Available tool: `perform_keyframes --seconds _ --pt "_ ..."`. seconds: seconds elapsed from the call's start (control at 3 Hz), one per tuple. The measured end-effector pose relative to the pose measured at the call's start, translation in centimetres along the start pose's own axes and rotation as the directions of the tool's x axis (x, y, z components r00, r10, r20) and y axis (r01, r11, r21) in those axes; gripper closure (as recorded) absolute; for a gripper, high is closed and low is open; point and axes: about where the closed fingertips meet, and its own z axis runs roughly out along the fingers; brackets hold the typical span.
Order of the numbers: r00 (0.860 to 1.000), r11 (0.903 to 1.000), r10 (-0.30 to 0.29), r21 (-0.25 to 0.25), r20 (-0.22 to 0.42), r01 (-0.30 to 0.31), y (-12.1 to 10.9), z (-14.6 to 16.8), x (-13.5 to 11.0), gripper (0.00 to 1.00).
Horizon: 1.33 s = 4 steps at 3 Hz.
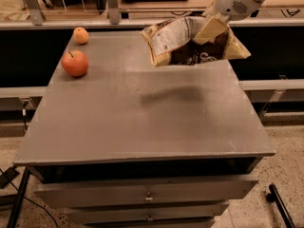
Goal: Move brown chip bag near apple
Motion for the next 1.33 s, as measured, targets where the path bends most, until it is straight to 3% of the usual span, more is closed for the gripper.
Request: perform_keyframes --seconds 0.33,0.67,1.33 --pt "1.0 0.9995 -0.01 0.031 -0.006 0.01 -1.0 0.8 -2.3 1.0" --pt "0.999 0.9985 -0.023 0.049 -0.042 0.025 -1.6 3.6 -4.0 1.0" --pt "0.997 0.9985 -0.047 0.024 -0.068 0.049 -1.3 9.9 -7.6 1.0"
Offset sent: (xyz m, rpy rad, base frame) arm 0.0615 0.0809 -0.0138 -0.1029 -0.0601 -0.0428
